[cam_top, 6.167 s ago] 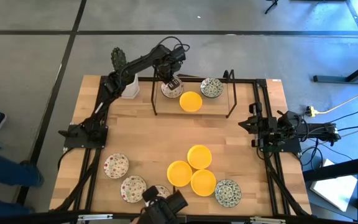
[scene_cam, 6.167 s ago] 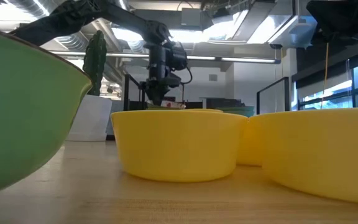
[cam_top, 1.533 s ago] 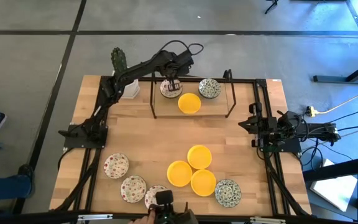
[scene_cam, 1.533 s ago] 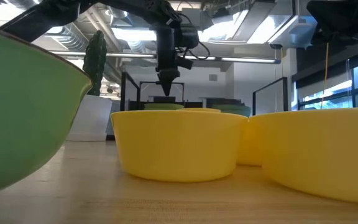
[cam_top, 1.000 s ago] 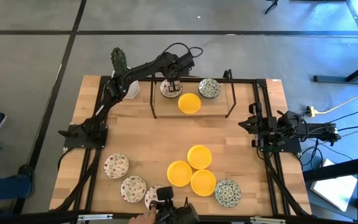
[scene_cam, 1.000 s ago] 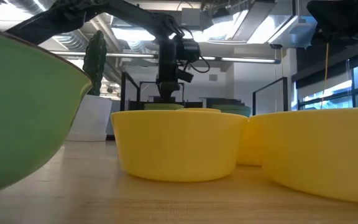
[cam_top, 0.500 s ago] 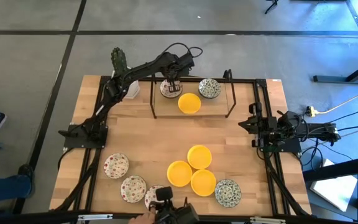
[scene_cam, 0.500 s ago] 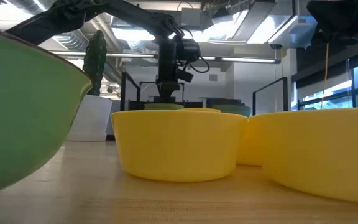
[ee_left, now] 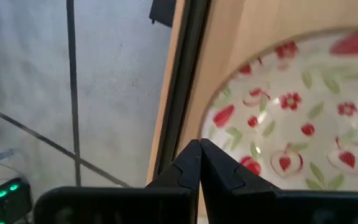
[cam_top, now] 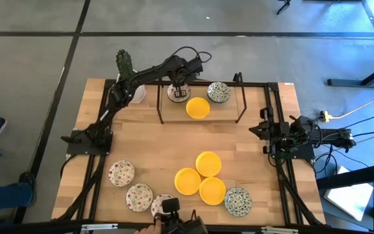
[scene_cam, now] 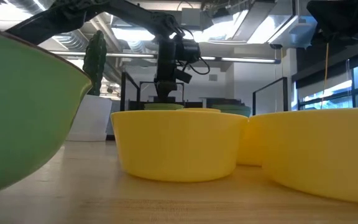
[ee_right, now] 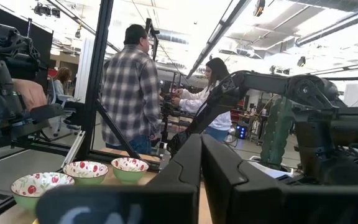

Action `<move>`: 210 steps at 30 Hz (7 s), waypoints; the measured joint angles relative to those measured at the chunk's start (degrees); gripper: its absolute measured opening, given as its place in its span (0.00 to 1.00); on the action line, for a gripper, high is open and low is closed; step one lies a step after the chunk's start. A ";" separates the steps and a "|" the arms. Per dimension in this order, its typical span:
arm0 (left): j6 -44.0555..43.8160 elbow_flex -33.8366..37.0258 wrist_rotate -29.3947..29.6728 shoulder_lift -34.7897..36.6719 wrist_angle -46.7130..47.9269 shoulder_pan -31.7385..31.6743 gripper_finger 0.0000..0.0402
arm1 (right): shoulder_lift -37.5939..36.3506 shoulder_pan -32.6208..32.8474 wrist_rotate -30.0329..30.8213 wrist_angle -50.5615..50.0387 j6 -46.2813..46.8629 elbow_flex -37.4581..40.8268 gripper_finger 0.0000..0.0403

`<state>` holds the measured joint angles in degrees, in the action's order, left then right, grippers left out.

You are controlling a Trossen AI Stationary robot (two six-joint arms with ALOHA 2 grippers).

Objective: Pick & Place Mini bowls
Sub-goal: Stack the blue bowl on top of the blue bowls on the shelf

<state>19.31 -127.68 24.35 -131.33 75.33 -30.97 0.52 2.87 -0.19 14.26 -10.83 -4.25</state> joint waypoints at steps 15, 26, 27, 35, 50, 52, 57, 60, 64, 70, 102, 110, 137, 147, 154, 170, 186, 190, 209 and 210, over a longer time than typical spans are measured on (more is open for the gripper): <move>2.62 -0.09 3.47 1.67 2.73 1.59 0.01 | 0.00 0.00 0.05 0.00 -1.25 0.00 0.04; 5.33 -0.11 4.14 5.85 2.94 4.46 0.00 | 0.00 -0.02 0.02 0.00 -0.13 0.00 0.04; 5.31 -0.09 4.19 5.99 2.81 4.45 0.00 | 0.01 -0.01 0.04 0.00 -0.18 0.00 0.04; 4.20 -0.11 0.16 6.03 4.28 3.42 0.00 | 0.02 0.00 0.04 0.00 -1.01 0.00 0.04; 3.17 -0.09 -0.14 6.03 4.72 3.10 0.00 | 0.01 0.00 0.04 0.00 -1.07 0.00 0.04; 2.42 -0.09 -0.80 6.03 4.72 2.95 0.01 | 0.02 -0.01 0.04 0.00 -1.07 0.00 0.04; 2.29 -0.09 -1.85 6.03 4.70 3.12 0.00 | 0.01 0.00 0.02 0.00 0.04 0.00 0.04; 2.32 -0.09 -1.97 6.03 4.68 3.21 0.01 | 0.02 -0.01 0.02 0.00 -0.13 0.00 0.04; 2.57 -0.09 -1.98 6.01 4.66 2.90 0.00 | 0.01 -0.02 0.02 0.00 -0.25 0.00 0.04; 1.31 -0.09 -2.49 6.01 4.66 2.30 0.01 | 0.02 0.00 0.02 0.00 -1.17 0.00 0.04; 0.34 -0.02 -3.05 5.95 7.28 3.25 0.00 | 0.01 0.00 0.02 0.00 -0.13 0.00 0.04; -0.11 -0.02 -3.03 5.95 7.26 2.83 0.00 | 0.01 0.00 0.05 0.00 -0.14 0.00 0.04; -0.32 -0.02 -3.03 5.95 7.39 3.22 0.00 | 0.02 0.00 0.02 0.00 0.10 0.00 0.04; -0.31 -0.02 -3.04 5.95 7.39 3.24 0.01 | 0.00 -0.01 0.01 0.00 0.09 0.00 0.04; -0.31 -0.02 -3.03 5.95 7.41 3.22 0.01 | 0.00 0.00 0.00 0.02 0.09 0.00 0.04; -0.28 -0.02 -3.03 5.95 7.42 3.22 0.01 | 0.01 0.00 0.00 0.00 0.09 0.00 0.04; -0.33 -0.02 -3.03 5.95 7.43 3.22 0.00 | 0.02 0.00 0.00 0.02 0.09 0.00 0.04; -0.33 -0.02 -3.03 5.95 7.43 3.22 0.00 | 0.02 -0.02 0.00 0.02 0.09 0.00 0.04; -2.88 -0.04 -5.60 5.95 10.26 3.28 0.00 | 0.02 -0.01 0.00 0.02 1.06 0.00 0.04; -3.21 -0.04 -6.05 5.95 10.57 3.28 0.00 | 0.00 -0.02 0.00 0.02 1.37 0.00 0.04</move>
<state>16.10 -127.72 18.30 -125.38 85.90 -27.68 0.51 2.85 -0.19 14.28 -9.46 -4.25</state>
